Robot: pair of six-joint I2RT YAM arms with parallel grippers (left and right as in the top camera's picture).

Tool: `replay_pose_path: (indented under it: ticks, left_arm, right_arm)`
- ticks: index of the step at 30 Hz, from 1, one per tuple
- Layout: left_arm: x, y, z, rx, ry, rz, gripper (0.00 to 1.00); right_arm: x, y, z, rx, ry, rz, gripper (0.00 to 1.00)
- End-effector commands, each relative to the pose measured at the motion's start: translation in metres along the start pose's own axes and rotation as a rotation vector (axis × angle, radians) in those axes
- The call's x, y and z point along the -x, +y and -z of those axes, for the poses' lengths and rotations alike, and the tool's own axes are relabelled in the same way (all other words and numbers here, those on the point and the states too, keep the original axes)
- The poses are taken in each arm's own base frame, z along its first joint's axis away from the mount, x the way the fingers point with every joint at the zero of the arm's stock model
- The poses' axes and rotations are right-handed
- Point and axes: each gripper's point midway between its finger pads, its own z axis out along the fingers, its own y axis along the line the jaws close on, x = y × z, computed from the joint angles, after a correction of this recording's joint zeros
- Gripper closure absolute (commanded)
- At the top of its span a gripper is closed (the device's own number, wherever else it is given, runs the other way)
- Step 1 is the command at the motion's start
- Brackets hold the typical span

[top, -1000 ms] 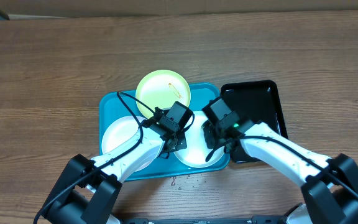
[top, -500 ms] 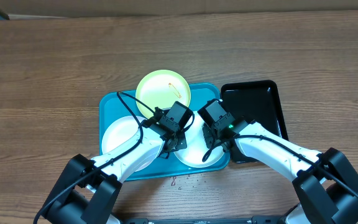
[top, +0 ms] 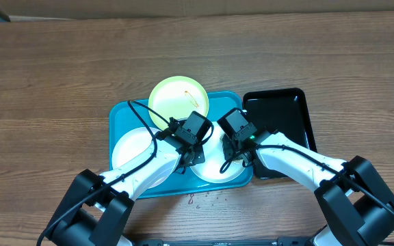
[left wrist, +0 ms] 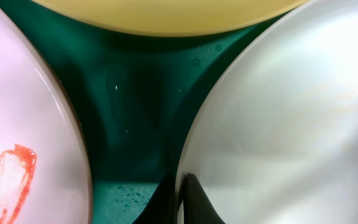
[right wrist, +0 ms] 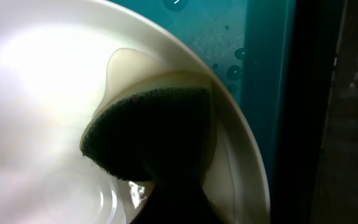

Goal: Clean dirty plates on tray and stack at the side
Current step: 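Scrub the white plate with the sponge while the left gripper holds it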

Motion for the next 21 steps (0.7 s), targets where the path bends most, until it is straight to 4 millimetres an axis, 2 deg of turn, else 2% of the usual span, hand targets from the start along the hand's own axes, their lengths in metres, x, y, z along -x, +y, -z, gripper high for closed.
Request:
replay_pose_path:
  ticks: [1, 7, 17, 21]
  left_arm:
    - [-0.008, -0.005, -0.003, -0.023, 0.035, 0.004, 0.96]
    - [-0.008, -0.005, -0.003, -0.025, 0.035, 0.005, 0.96]
    - [-0.008, -0.005, -0.003, -0.024, 0.035, 0.004, 0.96]
    - [-0.008, -0.005, -0.003, -0.024, 0.035, 0.004, 0.96]
  right_arm:
    - [-0.039, 0.01, -0.016, 0.072, 0.162, -0.017, 0.96]
    - [-0.047, 0.024, -0.014, 0.159, 0.207, -0.022, 0.96]
    - [-0.054, 0.025, -0.017, 0.164, 0.225, -0.13, 0.96]
    - [-0.054, 0.045, -0.014, 0.275, 0.244, -0.133, 0.96]
